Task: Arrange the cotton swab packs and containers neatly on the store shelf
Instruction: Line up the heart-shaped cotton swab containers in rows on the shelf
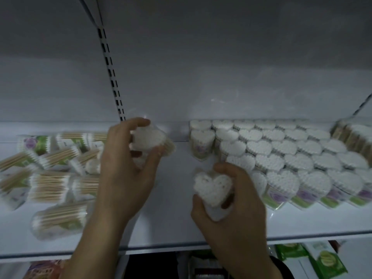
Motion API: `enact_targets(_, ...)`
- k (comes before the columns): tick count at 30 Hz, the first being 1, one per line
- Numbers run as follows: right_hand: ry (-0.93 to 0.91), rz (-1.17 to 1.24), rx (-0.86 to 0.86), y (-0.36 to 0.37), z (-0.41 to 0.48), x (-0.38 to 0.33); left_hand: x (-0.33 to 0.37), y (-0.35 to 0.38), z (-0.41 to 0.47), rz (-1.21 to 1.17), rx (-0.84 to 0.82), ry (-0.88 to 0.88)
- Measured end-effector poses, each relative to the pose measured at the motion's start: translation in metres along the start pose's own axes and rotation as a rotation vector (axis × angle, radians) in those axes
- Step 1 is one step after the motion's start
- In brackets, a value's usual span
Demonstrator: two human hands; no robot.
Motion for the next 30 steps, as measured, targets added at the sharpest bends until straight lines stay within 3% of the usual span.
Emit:
enact_targets(6,0.027,0.187,0.163,-0.056,0.031,-0.011,-0.003,0.071,-0.025,0.091,-0.156,-0.047)
enact_targets(13,0.171,0.374,0.12,-0.053,0.04,0.013,-0.018,0.106,-0.023,0.1,-0.236,-0.154)
enact_targets(24,0.125,0.089,0.088,-0.063,0.045,0.017,-0.023,0.12,-0.032,-0.043,-0.277,-0.15)
enact_targets(30,0.018,-0.015,-0.042,-0.054,0.052,0.004,-0.01,0.102,-0.035,-0.072,-0.265,-0.096)
Point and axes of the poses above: each hand's wrist, its own z-axis towards the middle knuckle, its own y-axis out of the palm, x = y × z, the point moved 9 cm from there along z, towards the middle knuckle, and after that the axes turned 5 degrees about -z, right-handed, at the moved point
